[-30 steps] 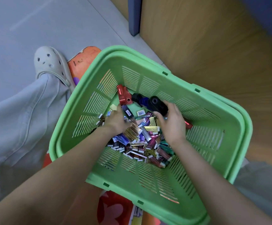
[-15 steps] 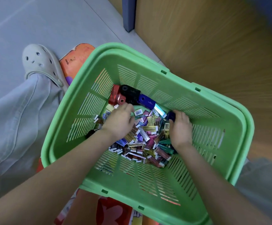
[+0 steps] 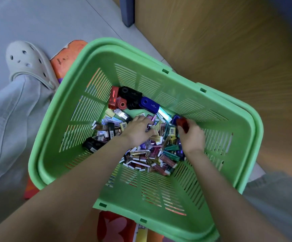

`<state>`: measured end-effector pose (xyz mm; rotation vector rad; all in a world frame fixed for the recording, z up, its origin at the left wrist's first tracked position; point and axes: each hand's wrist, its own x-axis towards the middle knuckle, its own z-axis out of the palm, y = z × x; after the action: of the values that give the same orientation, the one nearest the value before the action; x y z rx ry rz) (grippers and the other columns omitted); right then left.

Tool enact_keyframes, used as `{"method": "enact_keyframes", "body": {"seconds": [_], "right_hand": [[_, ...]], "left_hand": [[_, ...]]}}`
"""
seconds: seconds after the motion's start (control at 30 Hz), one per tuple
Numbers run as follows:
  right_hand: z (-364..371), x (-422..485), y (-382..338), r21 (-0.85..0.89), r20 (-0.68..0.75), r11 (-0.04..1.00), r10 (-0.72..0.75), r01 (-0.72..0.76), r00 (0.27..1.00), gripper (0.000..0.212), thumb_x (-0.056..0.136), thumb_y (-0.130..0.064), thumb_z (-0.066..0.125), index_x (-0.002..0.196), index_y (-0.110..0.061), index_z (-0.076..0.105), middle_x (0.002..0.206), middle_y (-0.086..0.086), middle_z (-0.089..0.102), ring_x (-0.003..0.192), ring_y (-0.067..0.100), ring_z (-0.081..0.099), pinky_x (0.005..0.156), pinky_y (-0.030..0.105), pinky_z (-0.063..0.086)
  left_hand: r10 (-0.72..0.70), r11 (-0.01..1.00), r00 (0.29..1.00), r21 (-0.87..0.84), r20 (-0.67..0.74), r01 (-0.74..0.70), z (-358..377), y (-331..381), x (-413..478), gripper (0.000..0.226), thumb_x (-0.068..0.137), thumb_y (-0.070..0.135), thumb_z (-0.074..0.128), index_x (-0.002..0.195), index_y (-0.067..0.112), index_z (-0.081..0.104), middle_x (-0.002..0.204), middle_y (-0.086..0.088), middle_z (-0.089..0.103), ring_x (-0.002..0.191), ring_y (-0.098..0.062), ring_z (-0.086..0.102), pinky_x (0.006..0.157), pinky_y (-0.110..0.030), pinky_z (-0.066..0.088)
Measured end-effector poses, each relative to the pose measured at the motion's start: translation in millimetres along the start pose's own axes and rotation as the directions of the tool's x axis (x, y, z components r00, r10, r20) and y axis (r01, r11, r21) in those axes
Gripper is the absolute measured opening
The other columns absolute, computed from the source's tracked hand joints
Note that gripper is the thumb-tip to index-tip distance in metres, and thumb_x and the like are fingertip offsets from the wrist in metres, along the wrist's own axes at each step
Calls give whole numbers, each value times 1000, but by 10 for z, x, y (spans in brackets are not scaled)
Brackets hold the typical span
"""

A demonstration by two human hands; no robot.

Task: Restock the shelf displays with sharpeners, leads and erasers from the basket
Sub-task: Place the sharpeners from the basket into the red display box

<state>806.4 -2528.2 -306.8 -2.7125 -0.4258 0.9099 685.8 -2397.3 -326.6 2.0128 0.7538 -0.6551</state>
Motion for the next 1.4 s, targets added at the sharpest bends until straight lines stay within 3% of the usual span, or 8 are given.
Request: {"method": "enact_keyframes", "body": {"seconds": [0.17,0.27,0.37,0.47,0.6,0.97,1.27,1.4], "right_hand": [[-87,-262,-343,622,196,779,-55,-81,979,30,91,-16,61,119,-9,52,107,2,63,89,9,64,92,31,52],[-78,-433,-452,798,311,573,-125,-187,942,20,94,-12,55,113,-7,56,94,3,69,78,6,67,79,23,56],[-27,-495,-449,694,105,719,-154,39,982,13,96,-18,53,100,-13,64,82,-8,65,73,2,60,70,12,47],[24,-306,-251,466,-112,878,-61,106,992,22,98,-22,50,114,-12,60,106,-4,62,98,10,57,89,17,45],[82,38,66,273,-25,960,67,-58,997,45,98,-19,49,139,-3,39,139,13,46,128,27,44,108,33,34],[209,193,84,-162,-7,984,80,-80,997,49,92,-28,59,135,-11,43,132,18,40,124,31,38,106,41,35],[150,100,67,-116,33,992,50,-46,998,43,95,-21,55,132,-3,45,132,17,46,120,31,44,104,40,35],[66,-352,-208,401,86,910,79,-108,993,37,97,-25,50,130,-6,50,125,9,55,97,17,54,91,30,42]], "left_hand": [[-56,729,998,-681,42,70,-184,293,-193,38,100,40,37,131,20,46,118,6,52,110,-9,47,90,-21,37],[7,652,998,-757,-56,-47,-236,372,-349,22,98,27,47,116,15,50,102,2,58,92,-8,56,80,-17,47],[-13,651,994,-755,-113,-77,-276,340,-478,22,97,19,50,114,7,49,95,-6,59,75,-12,60,70,-23,52],[-85,625,987,-779,-137,-54,-346,317,-589,20,98,20,47,116,11,47,105,-12,63,71,-15,65,66,-21,55],[-123,579,982,-814,-143,-46,-392,311,-693,17,98,21,46,114,14,48,116,-18,62,83,-26,66,76,-26,55],[-123,529,989,-848,-85,-7,-327,205,-714,4,99,19,45,99,21,48,104,-11,64,64,-9,65,68,-23,54],[-218,565,972,-823,-83,57,-234,208,-799,25,97,26,50,119,14,52,107,-5,57,82,-11,62,65,-15,50],[-356,477,933,-868,-48,137,-210,195,-807,21,98,30,49,116,21,47,117,-11,60,102,-24,60,78,-28,51]]}}
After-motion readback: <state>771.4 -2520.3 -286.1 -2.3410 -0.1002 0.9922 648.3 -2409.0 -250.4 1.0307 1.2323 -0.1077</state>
